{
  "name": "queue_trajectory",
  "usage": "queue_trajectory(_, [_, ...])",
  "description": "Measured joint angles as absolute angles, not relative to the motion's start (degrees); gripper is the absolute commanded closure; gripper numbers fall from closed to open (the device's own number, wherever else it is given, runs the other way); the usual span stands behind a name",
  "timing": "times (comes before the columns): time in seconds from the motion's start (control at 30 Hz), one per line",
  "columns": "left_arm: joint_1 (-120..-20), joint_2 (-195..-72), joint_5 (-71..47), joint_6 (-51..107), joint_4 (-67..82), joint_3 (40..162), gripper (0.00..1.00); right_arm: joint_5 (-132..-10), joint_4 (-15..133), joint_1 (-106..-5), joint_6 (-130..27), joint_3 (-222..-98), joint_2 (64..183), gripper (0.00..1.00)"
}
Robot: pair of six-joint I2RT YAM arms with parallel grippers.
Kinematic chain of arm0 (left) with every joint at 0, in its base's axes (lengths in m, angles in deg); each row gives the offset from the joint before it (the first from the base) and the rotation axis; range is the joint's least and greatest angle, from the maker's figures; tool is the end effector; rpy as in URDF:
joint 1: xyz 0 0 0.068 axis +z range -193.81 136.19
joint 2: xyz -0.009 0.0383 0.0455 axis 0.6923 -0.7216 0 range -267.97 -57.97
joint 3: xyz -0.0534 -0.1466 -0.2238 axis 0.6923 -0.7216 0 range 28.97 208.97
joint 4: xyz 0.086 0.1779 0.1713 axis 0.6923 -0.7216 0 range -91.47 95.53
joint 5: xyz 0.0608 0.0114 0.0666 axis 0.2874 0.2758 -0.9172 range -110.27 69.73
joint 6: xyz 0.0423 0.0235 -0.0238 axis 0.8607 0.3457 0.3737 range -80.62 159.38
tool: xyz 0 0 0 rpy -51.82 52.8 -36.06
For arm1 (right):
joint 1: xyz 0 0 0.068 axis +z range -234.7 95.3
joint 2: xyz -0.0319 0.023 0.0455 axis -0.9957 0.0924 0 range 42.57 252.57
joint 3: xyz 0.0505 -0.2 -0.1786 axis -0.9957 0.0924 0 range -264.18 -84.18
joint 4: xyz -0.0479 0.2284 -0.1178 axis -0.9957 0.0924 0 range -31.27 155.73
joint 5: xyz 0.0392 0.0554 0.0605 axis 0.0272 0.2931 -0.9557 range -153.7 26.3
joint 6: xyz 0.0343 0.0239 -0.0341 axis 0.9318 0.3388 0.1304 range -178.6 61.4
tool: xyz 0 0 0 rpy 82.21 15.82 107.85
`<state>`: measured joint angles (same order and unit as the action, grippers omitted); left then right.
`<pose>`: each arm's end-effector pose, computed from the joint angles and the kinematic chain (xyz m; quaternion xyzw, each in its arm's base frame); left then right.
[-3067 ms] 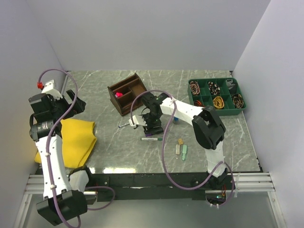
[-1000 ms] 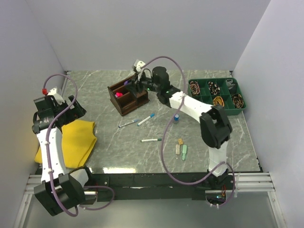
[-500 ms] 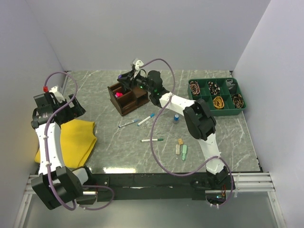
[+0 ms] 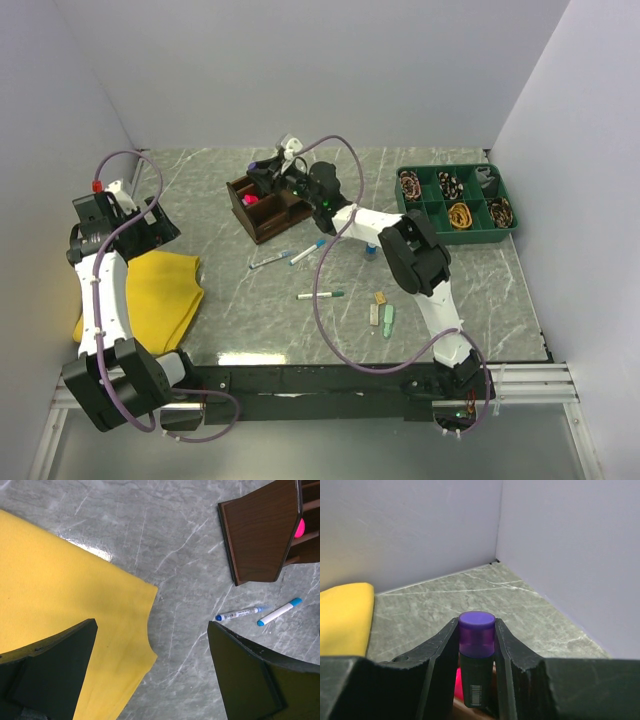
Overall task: Sort the stationery into containers
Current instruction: Place the pen in the storage box.
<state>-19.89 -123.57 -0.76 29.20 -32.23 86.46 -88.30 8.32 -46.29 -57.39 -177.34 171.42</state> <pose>0.2214 0.0852 0.3015 -0.2070 0.8919 -0.1116 0.3864 0.4002 0.3362 0.2520 -0.3502 0.5118 0.3846 0.6838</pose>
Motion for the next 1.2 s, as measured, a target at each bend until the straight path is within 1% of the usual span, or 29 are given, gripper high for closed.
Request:
queue_trajectory(0.03, [-19.89, -123.57, -0.78, 29.16, -32.06, 86.46, 0.01, -88.08, 7.73, -46.09, -57.43, -176.84, 171.42, 1.00])
queue_trajectory(0.07, [-19.91, -123.57, -0.80, 29.11, -31.92, 86.46, 0.00, -87.86, 7.25, -45.91, -57.45, -176.36, 171.42, 0.94])
queue_trajectory(0.1, [-19.91, -123.57, -0.80, 29.07, -31.84, 86.46, 0.01, -87.49, 6.94, -45.67, -57.45, -175.97, 171.42, 0.78])
queue_trajectory(0.13, [-19.98, -123.57, -0.80, 29.03, -31.75, 86.46, 0.01, -87.20, 6.59, -45.52, -57.69, -175.51, 171.42, 0.76])
queue_trajectory(0.17, [-20.04, -123.57, -0.80, 28.98, -31.68, 86.46, 0.00, -86.83, 6.13, -45.35, -58.02, -175.09, 171.42, 0.76])
queue_trajectory(0.23, [-20.28, -123.57, -0.78, 28.98, -31.51, 86.46, 0.01, -86.16, 5.30, -45.13, -58.37, -174.28, 171.42, 0.81])
queue_trajectory(0.3, [-20.61, -123.57, -0.74, 29.01, -31.42, 86.46, 0.01, -85.46, 5.08, -45.06, -58.50, -173.74, 171.42, 1.00])
queue_trajectory(0.6, [-21.35, -123.59, 0.11, 29.18, -30.88, 86.44, 0.01, -81.46, 1.83, -44.76, -59.48, -174.96, 174.00, 1.00])
queue_trajectory(0.63, [-21.40, -123.59, 0.31, 29.20, -30.88, 86.42, 0.01, -81.00, 1.91, -44.69, -59.83, -175.16, 174.33, 0.96])
queue_trajectory(0.67, [-21.40, -123.59, 0.48, 29.25, -30.88, 86.39, 0.01, -80.56, 2.11, -44.60, -60.16, -175.16, 174.57, 0.81])
queue_trajectory(0.73, [-21.46, -123.59, 0.79, 29.31, -30.88, 86.35, 0.01, -79.75, 2.16, -44.54, -60.88, -175.22, 175.05, 0.63])
queue_trajectory(0.77, [-21.49, -123.59, 0.90, 29.44, -30.88, 86.35, 0.01, -79.38, 2.18, -44.47, -61.17, -175.27, 175.25, 0.47])
queue_trajectory(0.8, [-21.51, -123.59, 0.94, 29.49, -30.88, 86.33, 0.01, -79.12, 2.20, -44.38, -61.45, -175.27, 175.49, 0.43])
queue_trajectory(0.9, [-21.55, -123.59, 1.18, 29.68, -30.88, 86.33, 0.01, -78.13, 2.16, -44.01, -62.30, -175.22, 175.73, 0.40])
queue_trajectory(1.07, [-21.59, -123.59, 1.62, 29.68, -30.70, 86.35, 0.01, -77.70, 1.59, -43.18, -63.40, -172.82, 174.92, 0.39])
queue_trajectory(1.2, [-21.75, -123.22, 3.22, 30.23, -30.72, 86.35, 0.01, -77.43, 4.38, -43.03, -64.27, -170.02, 171.84, 0.38])
